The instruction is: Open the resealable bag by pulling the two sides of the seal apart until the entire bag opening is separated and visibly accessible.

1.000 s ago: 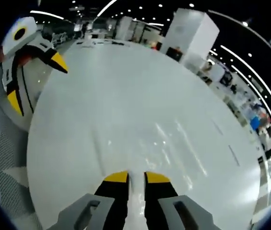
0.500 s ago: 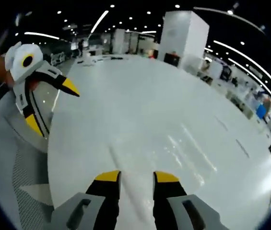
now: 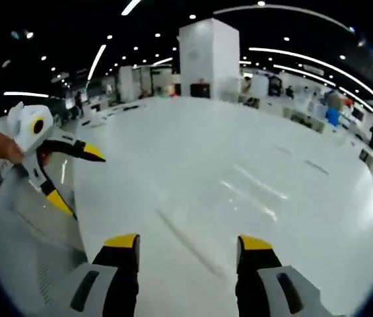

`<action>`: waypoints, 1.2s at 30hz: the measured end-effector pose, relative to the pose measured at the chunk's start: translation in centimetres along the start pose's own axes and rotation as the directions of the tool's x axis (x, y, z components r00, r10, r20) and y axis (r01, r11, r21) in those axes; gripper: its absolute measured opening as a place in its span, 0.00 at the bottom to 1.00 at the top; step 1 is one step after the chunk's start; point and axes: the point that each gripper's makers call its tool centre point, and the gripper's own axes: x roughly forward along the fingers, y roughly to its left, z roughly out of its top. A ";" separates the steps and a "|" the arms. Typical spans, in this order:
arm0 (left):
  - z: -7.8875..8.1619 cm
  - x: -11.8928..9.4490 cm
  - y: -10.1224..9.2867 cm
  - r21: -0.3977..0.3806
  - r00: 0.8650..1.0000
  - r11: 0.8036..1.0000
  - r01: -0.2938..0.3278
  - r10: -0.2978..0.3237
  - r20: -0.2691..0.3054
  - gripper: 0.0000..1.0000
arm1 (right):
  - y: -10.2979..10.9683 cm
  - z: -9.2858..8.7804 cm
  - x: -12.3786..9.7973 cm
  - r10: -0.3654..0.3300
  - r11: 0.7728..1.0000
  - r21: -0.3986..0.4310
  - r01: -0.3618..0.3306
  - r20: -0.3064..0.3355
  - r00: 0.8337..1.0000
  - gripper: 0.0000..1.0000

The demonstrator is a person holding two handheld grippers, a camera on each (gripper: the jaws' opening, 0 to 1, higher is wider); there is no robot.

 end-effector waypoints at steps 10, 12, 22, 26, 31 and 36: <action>0.1 0.0 0.2 0.000 1.000 1.000 -0.015 0.015 0.006 0.70 | 0.5 -0.5 -2.4 -0.037 0.996 0.084 0.033 0.049 0.998 0.81; 0.1 0.0 0.1 -0.010 1.000 1.000 -0.014 0.014 0.007 0.71 | 0.3 -1.0 -2.9 -0.063 0.992 0.115 0.056 0.062 0.996 0.83; -0.4 0.4 -0.3 -0.075 1.000 0.997 0.007 -0.008 -0.016 0.74 | 1.8 -1.5 -3.6 -0.109 0.992 0.077 0.102 0.092 0.990 0.92; -1.0 0.4 -0.3 -0.098 0.999 0.995 0.005 -0.009 -0.045 0.71 | 2.0 -0.8 -3.7 -0.124 0.990 0.077 0.115 0.127 0.984 0.95; -0.9 0.2 -0.2 -0.079 0.999 0.997 -0.007 0.004 -0.044 0.71 | 2.0 -0.8 -3.9 -0.143 0.988 0.077 0.133 0.135 0.980 0.99; -0.7 0.2 0.3 -0.069 0.999 0.997 -0.032 0.029 -0.040 0.77 | 2.0 -1.1 -3.6 -0.135 0.989 0.087 0.124 0.138 0.981 0.98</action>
